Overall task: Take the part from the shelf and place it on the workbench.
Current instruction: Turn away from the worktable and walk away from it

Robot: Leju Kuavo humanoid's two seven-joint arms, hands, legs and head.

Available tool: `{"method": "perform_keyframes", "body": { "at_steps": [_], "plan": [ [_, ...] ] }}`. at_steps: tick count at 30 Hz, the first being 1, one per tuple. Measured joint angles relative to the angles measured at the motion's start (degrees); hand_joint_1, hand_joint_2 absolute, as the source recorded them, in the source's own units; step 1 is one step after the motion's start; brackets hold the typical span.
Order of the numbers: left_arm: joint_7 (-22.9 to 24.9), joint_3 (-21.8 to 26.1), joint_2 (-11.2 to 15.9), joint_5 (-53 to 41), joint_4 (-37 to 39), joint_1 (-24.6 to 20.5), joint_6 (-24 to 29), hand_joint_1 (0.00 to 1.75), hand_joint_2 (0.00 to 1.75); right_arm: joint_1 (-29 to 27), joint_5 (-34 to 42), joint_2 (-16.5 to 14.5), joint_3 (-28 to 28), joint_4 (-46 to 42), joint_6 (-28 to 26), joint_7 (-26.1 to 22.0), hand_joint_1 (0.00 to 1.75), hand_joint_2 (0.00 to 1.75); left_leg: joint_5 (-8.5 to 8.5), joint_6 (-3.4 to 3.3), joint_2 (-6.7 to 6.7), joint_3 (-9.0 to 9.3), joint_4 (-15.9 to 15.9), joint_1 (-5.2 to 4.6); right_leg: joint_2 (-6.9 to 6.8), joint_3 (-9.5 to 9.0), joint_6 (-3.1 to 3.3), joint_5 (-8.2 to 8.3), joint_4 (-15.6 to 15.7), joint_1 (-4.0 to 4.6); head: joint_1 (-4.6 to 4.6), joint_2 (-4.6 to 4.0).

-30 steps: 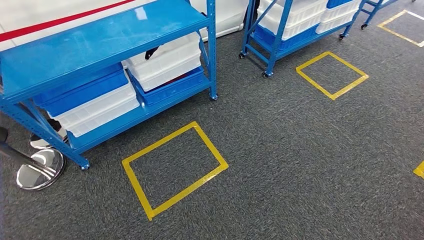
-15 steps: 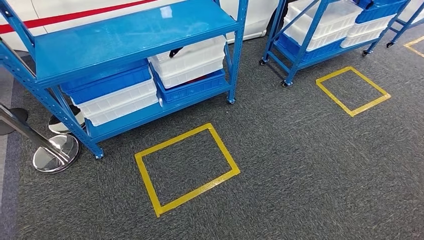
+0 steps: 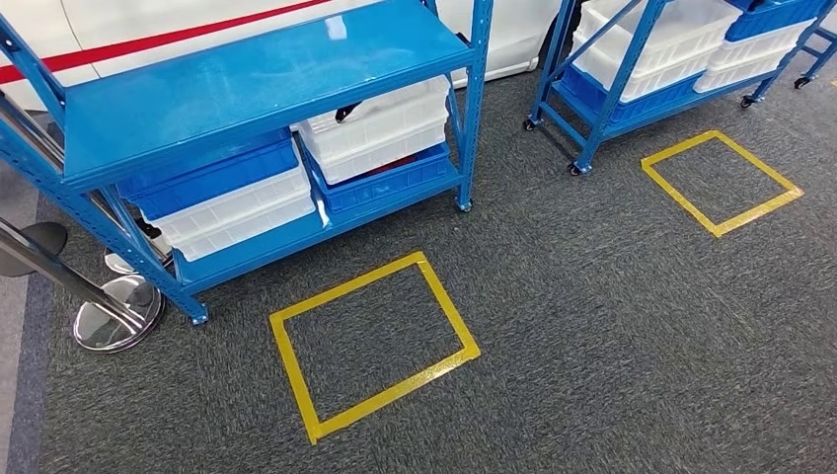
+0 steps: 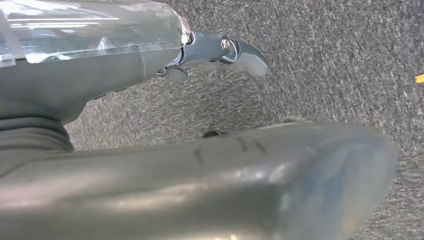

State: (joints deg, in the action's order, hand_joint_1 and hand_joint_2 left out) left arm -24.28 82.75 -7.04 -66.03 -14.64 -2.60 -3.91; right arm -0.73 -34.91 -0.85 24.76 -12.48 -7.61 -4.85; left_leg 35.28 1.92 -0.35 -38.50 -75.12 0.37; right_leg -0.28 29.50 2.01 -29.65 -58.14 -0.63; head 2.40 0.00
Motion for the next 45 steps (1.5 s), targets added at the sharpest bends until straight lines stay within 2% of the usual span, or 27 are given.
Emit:
{"method": "perform_keyframes", "body": {
  "at_steps": [1, 2, 4, 5, 9, 11, 14, 16, 18, 20, 21, 22, 23, 25, 27, 28, 30, 32, 33, 34, 36, 37, 39, 41, 42, 43, 45],
  "plan": [
    [0.00, 0.00, 0.00, 0.00, 0.00, 0.10, 0.00, 0.00, 0.00, -0.02, -0.01, 0.00, 0.08, 0.00, -0.01, 0.00, 0.00, 0.00, -1.79, -0.11, 0.00, -0.84, 0.40, 0.00, 0.03, -0.75, -0.04, -0.58, 0.01, 0.05, 0.00, 0.00],
    [0.00, 0.00, 0.00, 0.00, 0.00, 0.18, 0.00, 0.00, 0.00, -0.04, -0.01, 0.00, 0.14, 0.00, -0.02, 0.00, 0.00, 0.00, -4.66, -0.34, 0.01, -0.55, 3.16, -0.02, 0.05, -1.61, -0.11, -1.20, 0.02, 0.11, 0.00, 0.00],
    [0.00, -0.01, 0.07, 0.00, 0.01, 0.32, 0.00, 0.00, 0.00, -0.11, -0.02, -0.06, 0.17, 0.04, -0.02, 0.00, 0.00, 0.00, -9.93, -1.19, 0.15, 1.44, 10.61, -0.32, 0.04, -3.12, -0.38, -2.49, 0.07, 0.27, -0.01, 0.00],
    [0.00, -0.01, 0.10, 0.00, 0.02, 0.32, 0.00, 0.00, 0.00, -0.09, -0.02, -0.10, 0.19, 0.06, 0.00, 0.00, 0.00, 0.00, -10.92, -1.70, 0.25, 2.49, 13.36, -0.56, 0.07, -3.56, -0.68, -3.01, 0.10, 0.30, -0.01, 0.00],
    [0.01, -0.03, 0.31, 0.00, 0.04, 0.24, 0.00, 0.00, 0.00, 0.27, -0.01, -0.16, 0.22, 0.03, 0.15, 0.00, 0.00, 0.00, -9.47, -3.11, 0.13, 4.82, 16.53, -0.93, -0.06, -4.46, -2.27, -2.94, -0.51, 0.04, 0.01, 0.00],
    [-0.01, -0.04, 0.33, 0.00, 0.04, 0.25, 0.00, 0.00, 0.00, 0.38, 0.00, -0.20, 0.22, 0.01, 0.12, -0.01, 0.00, 0.00, -9.13, -3.63, -0.07, 6.80, 17.98, -0.68, -0.07, -3.12, -2.76, -2.53, -3.74, -0.01, -0.02, 0.00],
    [-0.01, -0.06, 0.36, -0.10, 0.07, 0.10, 0.00, 0.00, 0.00, 0.51, 0.03, -0.26, 0.27, 0.00, 0.08, -0.01, 0.00, 0.00, -8.02, -4.07, -0.09, 9.04, 18.89, -0.63, 0.14, 4.17, -3.11, -5.47, -13.27, -0.13, -0.04, 0.00],
    [0.00, -0.11, 0.37, -0.34, 0.17, 0.12, -0.01, 0.00, 0.00, 0.37, 0.10, -0.25, 0.49, 0.00, 0.04, 0.03, 0.00, 0.00, -6.86, -4.02, -0.26, 10.39, 18.91, -0.63, 0.16, 8.34, -3.34, -6.83, -16.25, -0.16, -0.04, 0.00],
    [0.00, -0.22, 0.37, -0.59, 0.34, 0.23, -0.04, 0.00, 0.00, 0.13, 0.13, -0.22, 0.78, 0.00, -0.03, 0.06, 0.00, 0.00, -5.52, -3.75, -0.50, 12.17, 18.91, -0.57, 0.16, 9.02, -3.35, -4.02, -12.64, -0.18, -0.05, 0.00],
    [0.01, -0.39, 0.37, -0.81, 0.51, 0.22, -0.07, 0.00, 0.00, -0.12, 0.08, -0.19, 1.06, 0.01, -0.10, 0.06, 0.00, 0.00, -3.97, -3.27, -0.62, 13.82, 18.87, -0.58, 0.13, 7.93, -3.10, 1.71, -5.91, -0.07, -0.04, 0.00],
    [0.02, -0.47, 0.37, -0.89, 0.57, 0.10, -0.07, 0.00, 0.00, -0.16, -0.03, -0.17, 1.21, 0.02, -0.12, 0.04, 0.00, 0.00, -3.27, -2.96, -0.61, 14.31, 18.89, -0.63, 0.12, 7.51, -2.76, 3.64, -3.66, 0.07, -0.03, 0.00],
    [0.03, -0.55, 0.38, -0.94, 0.63, -0.05, -0.05, 0.00, 0.00, -0.12, -0.17, -0.16, 1.37, 0.00, -0.14, 0.01, 0.00, 0.00, -2.72, -2.61, -0.57, 14.76, 19.02, -0.68, 0.15, 7.33, -2.34, 4.78, -2.40, 0.20, -0.03, 0.00],
    [0.04, -0.62, 0.38, -0.94, 0.68, -0.23, -0.03, 0.00, 0.00, -0.04, -0.36, -0.16, 1.49, -0.02, -0.15, -0.02, 0.00, 0.00, -2.57, -2.26, -0.55, 15.12, 18.99, -0.74, 0.16, 7.21, -1.83, 4.65, -2.15, 0.34, -0.02, 0.00],
    [0.10, -0.73, 0.42, -0.80, 0.74, -0.42, 0.11, 0.00, 0.00, 0.14, -0.97, -0.16, 1.63, -0.07, -0.13, -0.03, 0.00, 0.00, -3.02, -1.69, -0.48, 15.15, 17.84, -0.74, 0.14, 6.17, -0.94, 4.25, -1.60, 0.24, -0.03, 0.00],
    [0.22, -0.77, 0.41, -0.55, 0.87, -0.50, 0.28, 0.00, 0.00, 0.13, -2.29, -0.12, 1.66, -0.05, -0.09, 0.17, 0.00, 0.00, -3.46, -1.18, -0.29, 12.52, 12.52, -0.62, -0.21, 4.43, -0.24, 3.46, -0.87, 0.12, 0.01, 0.00],
    [0.29, -0.77, 0.40, -0.45, 0.93, -0.52, 0.34, 0.00, 0.00, 0.11, -2.97, -0.07, 1.67, -0.05, -0.03, 0.35, 0.00, 0.00, -2.79, -0.94, -0.15, 10.10, 8.67, -0.49, -0.44, 3.52, -0.04, 2.91, -0.50, 0.14, 0.02, 0.00],
    [0.37, -0.77, 0.37, -0.43, 1.02, -0.44, 0.37, 0.00, 0.00, 0.17, -3.65, 0.03, 1.67, -0.04, 0.16, 0.72, 0.00, 0.00, 0.53, -0.62, -0.07, 4.99, 2.58, -0.31, -0.82, 1.82, 0.11, 1.67, -0.13, 0.22, 0.04, 0.00],
    [0.46, -0.79, 0.37, -0.54, 1.09, -0.26, 0.37, 0.00, 0.00, 0.21, -3.79, 0.07, 1.67, -0.02, 0.31, 0.99, 0.00, 0.00, 3.01, -0.69, 0.00, 1.99, 1.98, -0.28, -1.34, -0.17, 0.05, 0.13, -0.02, 0.31, 0.04, 0.00],
    [0.50, -0.82, 0.38, -0.66, 1.13, -0.18, 0.37, 0.00, 0.00, 0.20, -3.84, 0.09, 1.67, -0.01, 0.32, 1.10, 0.00, 0.00, 2.26, -0.93, 0.18, 1.50, 3.95, -0.30, -1.74, -1.29, 0.00, -0.73, 0.00, 0.38, 0.04, 0.00],
    [0.54, -0.86, 0.38, -0.79, 1.17, -0.11, 0.34, 0.00, 0.00, 0.15, -3.86, 0.09, 1.67, 0.02, 0.33, 1.16, 0.00, 0.00, -0.38, -1.40, 0.84, 1.44, 7.07, -0.41, -2.23, -2.39, -0.07, -1.65, 0.04, 0.47, 0.04, 0.00],
    [0.58, -0.95, 0.44, -1.03, 1.24, 0.00, 0.27, 0.00, 0.00, 0.01, -3.88, 0.04, 1.67, 0.21, 0.34, 1.23, 0.00, 0.00, -7.49, -2.52, 3.00, 1.60, 12.58, -0.93, -3.13, -4.28, -0.41, -3.33, 0.04, 0.70, 0.03, 0.00],
    [0.62, -0.99, 0.46, -1.10, 1.27, 0.00, 0.23, 0.00, 0.00, 0.06, -3.89, 0.03, 1.67, 0.29, 0.32, 1.25, 0.00, 0.00, -9.78, -2.96, 3.69, 1.81, 14.03, -1.25, -3.54, -4.98, -0.78, -4.02, 0.23, 0.76, 0.04, 0.00],
    [0.66, -1.10, 0.50, -1.23, 1.33, -0.15, 0.20, 0.00, 0.00, 0.32, -3.89, 0.02, 1.69, 0.34, 0.31, 1.31, 0.00, 0.00, -10.11, -3.47, 2.94, 2.71, 14.88, -1.45, -4.14, -6.18, -1.79, -4.28, 0.08, 0.78, 0.04, 0.00],
    [0.59, -1.25, 0.56, -1.49, 1.34, -0.32, 0.16, 0.00, 0.00, 0.60, -3.70, 0.02, 1.76, 0.32, 0.19, 1.34, 0.00, 0.00, -9.76, -4.12, 1.63, 4.50, 16.14, -1.20, -3.36, -5.68, -2.53, -3.29, -2.89, 0.58, 0.02, 0.00],
    [0.55, -1.34, 0.60, -1.63, 1.34, -0.42, 0.12, 0.00, 0.00, 0.69, -3.46, 0.00, 1.87, 0.31, 0.09, 1.31, 0.00, 0.00, -9.58, -4.43, 1.20, 5.52, 16.77, -1.07, -2.32, -4.15, -2.75, -3.00, -5.69, 0.43, 0.01, 0.00],
    [0.53, -1.43, 0.62, -1.82, 1.35, -0.53, 0.08, 0.00, 0.00, 0.72, -3.16, -0.02, 2.02, 0.31, 0.00, 1.25, 0.00, 0.00, -9.32, -4.65, 0.85, 6.35, 17.33, -0.97, -1.15, -1.87, -2.85, -3.37, -9.11, 0.23, 0.00, 0.00],
    [0.46, -1.62, 0.69, -2.14, 1.37, -0.71, 0.01, 0.00, 0.00, 0.64, -2.54, -0.04, 2.54, 0.31, -0.10, 1.16, 0.00, 0.00, -8.39, -4.89, 0.00, 7.81, 17.79, -0.91, 0.08, 3.37, -3.20, -6.47, -14.76, -0.05, -0.01, 0.00]
  ]
}}
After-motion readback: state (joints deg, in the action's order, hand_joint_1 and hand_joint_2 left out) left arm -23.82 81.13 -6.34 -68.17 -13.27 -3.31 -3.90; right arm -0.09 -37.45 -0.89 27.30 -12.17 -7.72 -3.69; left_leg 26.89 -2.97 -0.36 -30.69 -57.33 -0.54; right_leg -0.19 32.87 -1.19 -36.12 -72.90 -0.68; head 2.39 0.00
